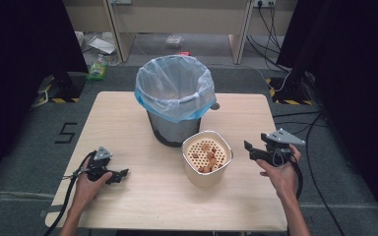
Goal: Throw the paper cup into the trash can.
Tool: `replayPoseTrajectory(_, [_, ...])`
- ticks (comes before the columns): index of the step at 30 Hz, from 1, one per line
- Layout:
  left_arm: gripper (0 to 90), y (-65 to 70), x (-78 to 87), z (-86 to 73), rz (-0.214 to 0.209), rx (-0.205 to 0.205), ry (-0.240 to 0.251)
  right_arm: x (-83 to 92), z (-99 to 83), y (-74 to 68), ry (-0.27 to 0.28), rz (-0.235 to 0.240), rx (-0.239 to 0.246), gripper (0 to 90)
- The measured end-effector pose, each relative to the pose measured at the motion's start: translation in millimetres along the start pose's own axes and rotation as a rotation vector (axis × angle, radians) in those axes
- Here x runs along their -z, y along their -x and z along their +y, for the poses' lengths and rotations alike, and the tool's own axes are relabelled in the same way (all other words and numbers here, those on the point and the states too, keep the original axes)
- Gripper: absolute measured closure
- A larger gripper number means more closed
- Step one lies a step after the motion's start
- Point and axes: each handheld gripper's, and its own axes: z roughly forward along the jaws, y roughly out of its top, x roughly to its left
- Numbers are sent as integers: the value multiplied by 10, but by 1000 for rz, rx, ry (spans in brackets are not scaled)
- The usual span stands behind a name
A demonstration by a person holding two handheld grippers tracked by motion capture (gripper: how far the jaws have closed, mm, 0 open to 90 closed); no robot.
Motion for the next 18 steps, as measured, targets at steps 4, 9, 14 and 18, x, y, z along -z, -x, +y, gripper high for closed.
replayPoseTrajectory(4, [0, 0, -1, 0, 1, 0, 1, 1, -159, 20, -5, 7, -38, 293])
replayPoseTrajectory(9, [0, 0, -1, -1, 0, 0, 1, 2, -325, 10, -27, -8, -28, 289])
replayPoseTrajectory(14, [0, 1, -2, -1, 1, 0, 2, -24, -487, -54, -58, -12, -17, 280])
replayPoseTrajectory(18, [0, 0, -2, -1, 1, 0, 2, -74, -618, -109, -93, 2, -18, 280])
